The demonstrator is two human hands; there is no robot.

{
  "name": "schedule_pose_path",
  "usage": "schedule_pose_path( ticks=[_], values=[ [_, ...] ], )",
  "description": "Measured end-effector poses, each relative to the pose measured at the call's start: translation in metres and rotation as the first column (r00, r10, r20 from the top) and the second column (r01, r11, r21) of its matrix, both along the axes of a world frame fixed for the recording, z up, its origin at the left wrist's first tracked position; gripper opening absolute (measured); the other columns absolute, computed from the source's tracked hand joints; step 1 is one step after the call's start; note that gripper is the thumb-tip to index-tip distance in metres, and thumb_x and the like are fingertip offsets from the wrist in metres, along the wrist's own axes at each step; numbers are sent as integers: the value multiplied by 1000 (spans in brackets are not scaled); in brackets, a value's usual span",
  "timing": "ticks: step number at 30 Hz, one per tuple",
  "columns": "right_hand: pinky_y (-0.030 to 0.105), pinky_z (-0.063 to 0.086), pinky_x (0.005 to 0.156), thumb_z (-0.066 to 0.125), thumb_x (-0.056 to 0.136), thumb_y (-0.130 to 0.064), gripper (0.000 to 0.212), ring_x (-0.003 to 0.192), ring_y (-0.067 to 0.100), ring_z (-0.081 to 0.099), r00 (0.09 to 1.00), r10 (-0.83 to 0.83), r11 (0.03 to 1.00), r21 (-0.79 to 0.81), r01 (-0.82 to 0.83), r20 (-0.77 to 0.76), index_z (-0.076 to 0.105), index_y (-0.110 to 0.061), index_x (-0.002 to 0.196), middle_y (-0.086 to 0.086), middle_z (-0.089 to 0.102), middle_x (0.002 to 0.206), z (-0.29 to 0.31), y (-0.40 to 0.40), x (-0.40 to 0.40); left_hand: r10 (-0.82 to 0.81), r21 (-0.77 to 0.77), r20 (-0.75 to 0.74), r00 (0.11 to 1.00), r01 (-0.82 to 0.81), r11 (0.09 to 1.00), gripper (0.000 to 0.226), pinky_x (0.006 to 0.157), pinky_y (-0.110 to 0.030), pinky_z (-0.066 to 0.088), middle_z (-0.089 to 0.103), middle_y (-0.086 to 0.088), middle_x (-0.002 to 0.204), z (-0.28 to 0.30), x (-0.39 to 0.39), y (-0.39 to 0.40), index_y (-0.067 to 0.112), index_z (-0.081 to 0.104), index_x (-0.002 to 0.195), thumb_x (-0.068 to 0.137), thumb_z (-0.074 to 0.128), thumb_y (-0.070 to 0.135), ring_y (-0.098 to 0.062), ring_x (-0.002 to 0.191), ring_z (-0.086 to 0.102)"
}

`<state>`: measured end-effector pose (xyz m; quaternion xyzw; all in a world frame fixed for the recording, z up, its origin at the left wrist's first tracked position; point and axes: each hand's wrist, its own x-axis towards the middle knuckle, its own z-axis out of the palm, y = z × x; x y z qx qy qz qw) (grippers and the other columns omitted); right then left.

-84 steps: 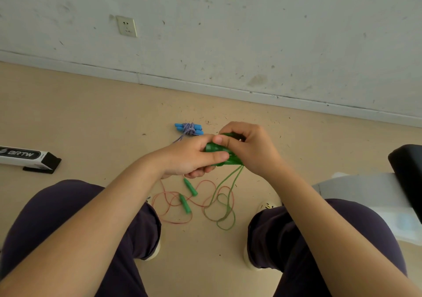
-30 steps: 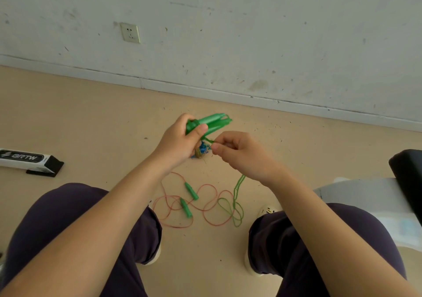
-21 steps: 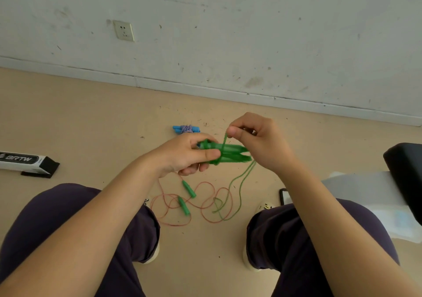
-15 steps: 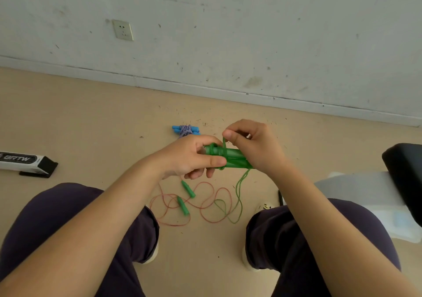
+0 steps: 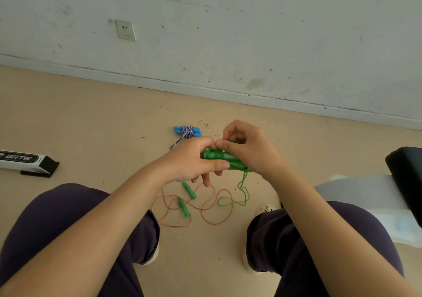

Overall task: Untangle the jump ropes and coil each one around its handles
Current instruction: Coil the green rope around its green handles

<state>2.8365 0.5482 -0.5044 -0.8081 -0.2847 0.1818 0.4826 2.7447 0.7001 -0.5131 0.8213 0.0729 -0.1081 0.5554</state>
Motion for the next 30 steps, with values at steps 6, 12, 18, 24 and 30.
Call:
schedule_pose_path(
  ticks=[6, 12, 18, 24, 30],
  values=[
    [25, 41, 55, 70, 86, -42, 38, 57, 11, 50, 979, -47, 998, 20, 52, -200, 67, -4, 83, 0, 57, 65, 1, -3, 2, 102, 10, 96, 990, -104, 995, 23, 48, -31, 44, 76, 2, 85, 0, 2, 3, 20, 53, 112, 94, 67, 27, -21, 59, 70],
    [26, 39, 60, 67, 89, -35, 35, 64, 17, 50, 862, 89, 978, 207, 19, -499, 68, 0, 94, 6, 61, 73, 4, -8, 3, 117, -142, 137, 984, -98, 985, 39, 48, -28, 49, 76, -3, 89, 0, 0, 6, 38, 55, 129, 94, 66, 25, -26, 63, 72],
    [20, 35, 54, 60, 89, -34, 31, 60, 15, 43, 847, 192, 945, 326, -24, -496, 68, -7, 101, 4, 66, 80, 6, -3, -4, 305, -341, 144, 941, -242, 908, 19, 42, -27, 43, 72, -3, 74, 1, 3, 9, 16, 58, 114, 97, 61, 22, -23, 49, 60],
    [21, 31, 45, 49, 101, -33, 31, 49, 15, 38, 941, 109, 961, 277, -17, -322, 64, -8, 92, 10, 61, 74, -1, 3, -7, 236, -257, 179, 955, -186, 948, 17, 43, -26, 36, 66, -6, 78, 2, 4, 6, 13, 51, 112, 101, 55, 25, -18, 49, 54],
    [23, 26, 42, 48, 99, -42, 44, 43, 14, 36, 926, 67, 966, 257, 33, -372, 62, -1, 91, 10, 58, 65, 0, 5, -9, 217, -260, 209, 953, -160, 952, 7, 40, -21, 34, 63, 4, 67, 4, 3, 5, 22, 51, 107, 102, 53, 26, -15, 42, 49]
  ],
)
